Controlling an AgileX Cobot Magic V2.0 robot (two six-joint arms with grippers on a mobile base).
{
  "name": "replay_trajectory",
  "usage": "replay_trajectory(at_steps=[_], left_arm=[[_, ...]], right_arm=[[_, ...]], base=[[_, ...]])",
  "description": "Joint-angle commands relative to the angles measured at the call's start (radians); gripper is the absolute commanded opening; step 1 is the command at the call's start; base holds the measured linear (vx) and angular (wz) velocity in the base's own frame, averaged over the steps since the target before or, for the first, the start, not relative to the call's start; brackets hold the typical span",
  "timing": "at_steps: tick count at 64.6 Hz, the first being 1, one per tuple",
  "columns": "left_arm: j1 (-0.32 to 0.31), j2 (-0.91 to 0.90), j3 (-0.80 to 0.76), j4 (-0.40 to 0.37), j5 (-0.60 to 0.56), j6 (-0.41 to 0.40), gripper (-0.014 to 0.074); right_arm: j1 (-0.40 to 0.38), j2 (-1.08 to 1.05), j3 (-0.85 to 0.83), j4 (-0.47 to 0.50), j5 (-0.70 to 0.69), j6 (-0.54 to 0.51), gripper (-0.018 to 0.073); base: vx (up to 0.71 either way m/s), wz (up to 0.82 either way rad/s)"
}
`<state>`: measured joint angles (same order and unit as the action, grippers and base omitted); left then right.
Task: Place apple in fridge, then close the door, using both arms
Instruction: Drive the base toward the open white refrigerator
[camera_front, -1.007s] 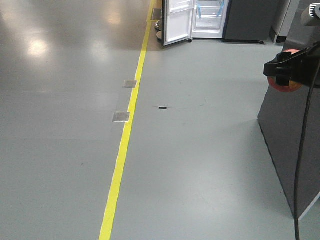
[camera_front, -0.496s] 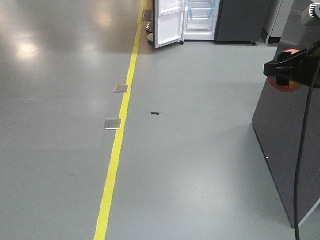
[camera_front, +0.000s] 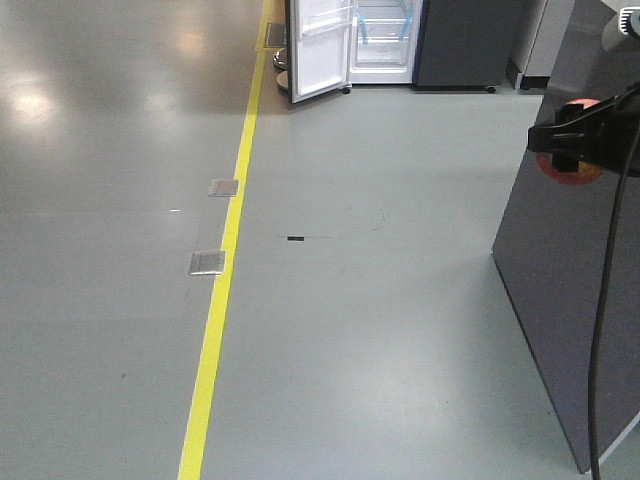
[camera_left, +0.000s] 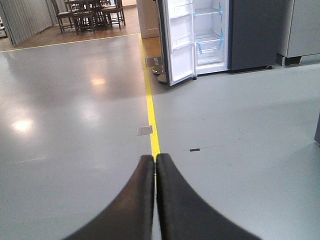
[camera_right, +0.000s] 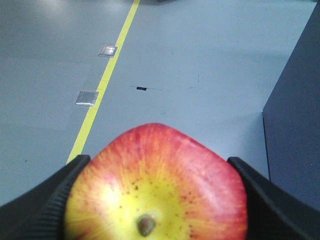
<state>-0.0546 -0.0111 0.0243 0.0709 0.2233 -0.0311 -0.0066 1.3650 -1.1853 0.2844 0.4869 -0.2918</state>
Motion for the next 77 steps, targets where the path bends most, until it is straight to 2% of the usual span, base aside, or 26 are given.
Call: replay_trajectory(at_steps=[1,77], left_arm=[[-0.003,-0.015,0.029,0.000,-0.079,-0.001,-0.0006],[-0.003,-0.015,0.029,0.000,-0.079,-0.001,-0.0006]], right_arm=[[-0.002,-0.032,-0.033,0.005,-0.072,-0.010,0.0116],[-0.002,-0.032,-0.033,0.005,-0.072,-0.010,0.0116]], base=[[0.15,-0.07],[0.17,0.00]])
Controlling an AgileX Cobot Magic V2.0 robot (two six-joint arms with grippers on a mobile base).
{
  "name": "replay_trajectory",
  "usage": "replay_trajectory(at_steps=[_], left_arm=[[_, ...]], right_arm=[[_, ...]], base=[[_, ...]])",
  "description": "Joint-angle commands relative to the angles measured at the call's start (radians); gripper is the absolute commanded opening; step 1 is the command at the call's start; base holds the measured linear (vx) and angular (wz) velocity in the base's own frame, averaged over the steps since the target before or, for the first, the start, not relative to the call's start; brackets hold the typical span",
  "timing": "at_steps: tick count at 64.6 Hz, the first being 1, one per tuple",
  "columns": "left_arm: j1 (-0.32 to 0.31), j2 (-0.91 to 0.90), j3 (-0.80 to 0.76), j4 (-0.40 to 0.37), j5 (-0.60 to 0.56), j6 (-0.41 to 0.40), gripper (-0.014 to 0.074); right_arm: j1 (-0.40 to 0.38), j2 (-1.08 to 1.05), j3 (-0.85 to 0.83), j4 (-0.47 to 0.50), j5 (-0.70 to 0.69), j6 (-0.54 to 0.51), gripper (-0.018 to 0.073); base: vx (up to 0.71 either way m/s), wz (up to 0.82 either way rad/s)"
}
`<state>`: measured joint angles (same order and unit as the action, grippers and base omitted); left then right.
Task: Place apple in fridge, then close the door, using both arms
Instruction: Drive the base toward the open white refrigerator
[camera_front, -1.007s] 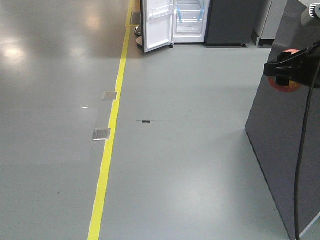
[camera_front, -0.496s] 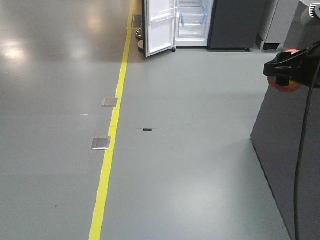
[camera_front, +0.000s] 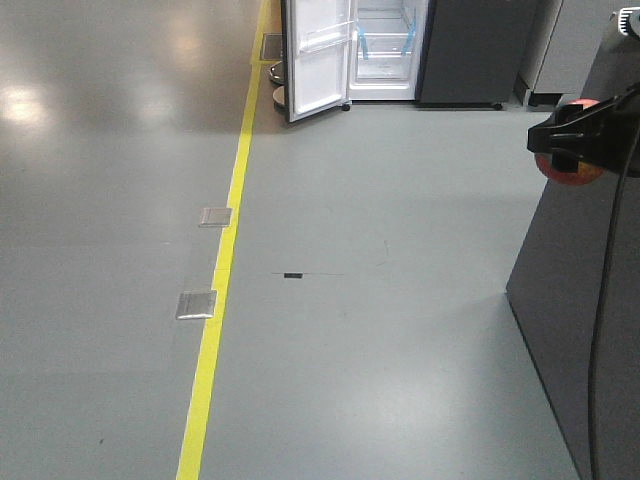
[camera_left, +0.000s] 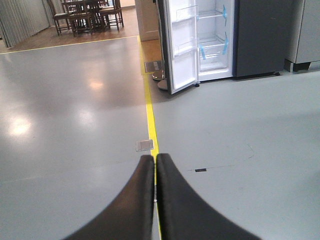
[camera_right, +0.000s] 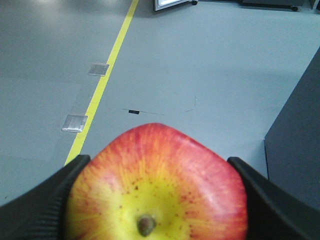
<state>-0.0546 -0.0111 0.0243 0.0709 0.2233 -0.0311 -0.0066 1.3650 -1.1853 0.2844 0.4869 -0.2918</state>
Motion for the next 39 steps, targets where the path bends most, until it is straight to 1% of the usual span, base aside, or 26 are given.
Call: replay_trajectory(at_steps=[1,39], left_arm=[[-0.003,-0.015,0.029,0.000,-0.079,-0.001,-0.0006],[-0.003,-0.015,0.029,0.000,-0.079,-0.001,-0.0006]], right_arm=[[-0.002,-0.032,-0.033,0.005,-0.072,-0.010,0.0116],[-0.002,-0.032,-0.033,0.005,-0.071,-0.010,0.0116]], base=[[0.15,-0.03],[0.13,-0.02]])
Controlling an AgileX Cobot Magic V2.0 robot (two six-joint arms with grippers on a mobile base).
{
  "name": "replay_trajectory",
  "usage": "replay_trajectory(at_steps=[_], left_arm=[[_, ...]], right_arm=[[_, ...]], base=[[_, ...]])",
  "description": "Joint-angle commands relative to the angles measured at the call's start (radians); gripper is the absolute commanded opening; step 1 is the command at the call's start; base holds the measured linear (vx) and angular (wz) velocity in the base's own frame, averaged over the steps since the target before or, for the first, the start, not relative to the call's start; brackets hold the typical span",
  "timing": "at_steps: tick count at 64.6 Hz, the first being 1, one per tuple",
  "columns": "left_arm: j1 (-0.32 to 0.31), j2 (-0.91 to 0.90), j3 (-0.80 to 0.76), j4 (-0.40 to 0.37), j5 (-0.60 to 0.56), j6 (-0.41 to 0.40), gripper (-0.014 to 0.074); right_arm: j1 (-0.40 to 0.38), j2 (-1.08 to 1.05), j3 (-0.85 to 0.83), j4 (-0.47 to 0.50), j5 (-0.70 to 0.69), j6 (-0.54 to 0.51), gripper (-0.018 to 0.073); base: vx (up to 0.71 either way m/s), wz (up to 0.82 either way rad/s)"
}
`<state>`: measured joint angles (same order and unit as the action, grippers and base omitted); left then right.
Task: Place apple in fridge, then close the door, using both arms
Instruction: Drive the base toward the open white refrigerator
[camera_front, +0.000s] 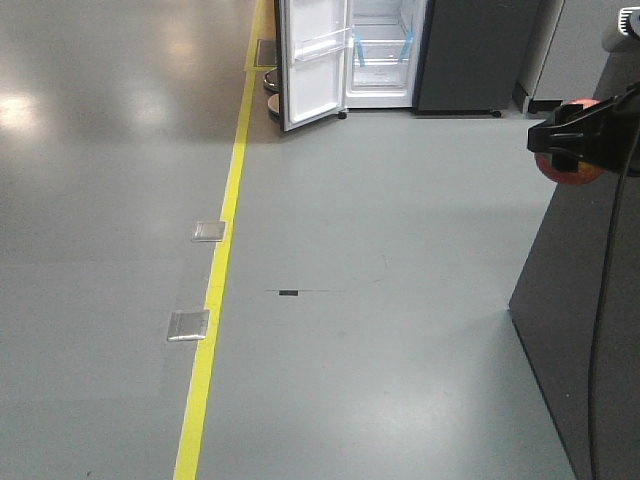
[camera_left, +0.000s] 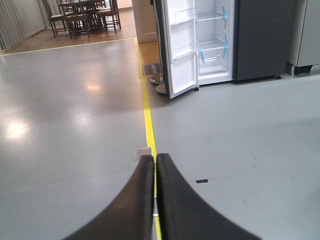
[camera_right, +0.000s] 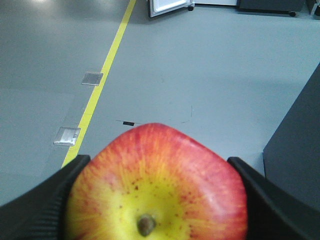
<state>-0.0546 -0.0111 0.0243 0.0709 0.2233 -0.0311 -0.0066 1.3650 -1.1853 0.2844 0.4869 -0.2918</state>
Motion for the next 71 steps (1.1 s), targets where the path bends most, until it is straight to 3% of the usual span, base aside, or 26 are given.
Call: replay_trajectory(at_steps=[1,71], left_arm=[[-0.003,-0.015,0.029,0.000,-0.079,-0.001,-0.0006],[-0.003,-0.015,0.029,0.000,-0.079,-0.001,-0.0006]], right_arm=[[-0.002,-0.032,-0.033,0.005,-0.071,-0.010,0.0116],[-0.002,-0.032,-0.033,0.005,-0.071,-0.010,0.0116]], base=[[0.12,0.00],[0.11,-0.02]])
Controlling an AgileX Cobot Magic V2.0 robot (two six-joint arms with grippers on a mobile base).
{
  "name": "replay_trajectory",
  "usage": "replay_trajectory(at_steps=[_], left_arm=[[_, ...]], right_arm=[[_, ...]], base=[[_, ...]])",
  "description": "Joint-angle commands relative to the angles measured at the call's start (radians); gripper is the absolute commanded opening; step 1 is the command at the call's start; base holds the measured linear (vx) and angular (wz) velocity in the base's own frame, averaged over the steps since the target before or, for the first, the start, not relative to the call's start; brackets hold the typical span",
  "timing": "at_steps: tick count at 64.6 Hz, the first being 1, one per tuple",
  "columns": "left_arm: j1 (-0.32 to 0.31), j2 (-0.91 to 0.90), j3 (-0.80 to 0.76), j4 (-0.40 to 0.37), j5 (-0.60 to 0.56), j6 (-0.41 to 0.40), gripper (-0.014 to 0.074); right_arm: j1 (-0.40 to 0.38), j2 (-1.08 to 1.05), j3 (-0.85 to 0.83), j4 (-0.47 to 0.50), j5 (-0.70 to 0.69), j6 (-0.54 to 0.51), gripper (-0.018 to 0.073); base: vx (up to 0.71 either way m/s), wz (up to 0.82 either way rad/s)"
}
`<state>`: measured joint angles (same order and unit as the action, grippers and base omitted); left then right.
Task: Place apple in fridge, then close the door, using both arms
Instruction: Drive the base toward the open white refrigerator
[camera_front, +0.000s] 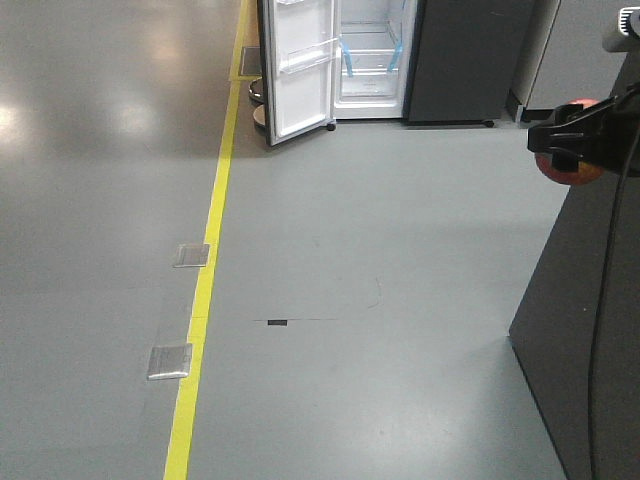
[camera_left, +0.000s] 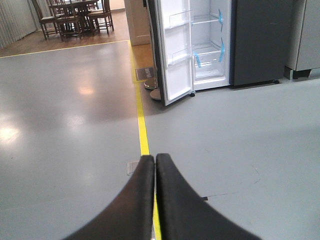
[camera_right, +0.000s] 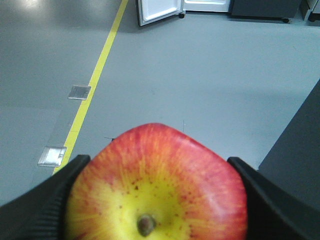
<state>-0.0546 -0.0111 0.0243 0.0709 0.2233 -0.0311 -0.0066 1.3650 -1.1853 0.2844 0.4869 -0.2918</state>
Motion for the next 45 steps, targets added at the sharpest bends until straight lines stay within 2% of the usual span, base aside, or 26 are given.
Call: replay_trajectory(at_steps=[1,45], left_arm=[[-0.003,-0.015,0.029,0.000,-0.079,-0.001,-0.0006],[-0.003,-0.015,0.029,0.000,-0.079,-0.001,-0.0006]], right_arm=[[-0.002,-0.032,-0.033,0.005,-0.071,-0.010,0.0116],[-0.002,-0.032,-0.033,0.005,-0.068,-0.010,0.0116]], base=[[0.12,-0.01],[0.13,0.00]])
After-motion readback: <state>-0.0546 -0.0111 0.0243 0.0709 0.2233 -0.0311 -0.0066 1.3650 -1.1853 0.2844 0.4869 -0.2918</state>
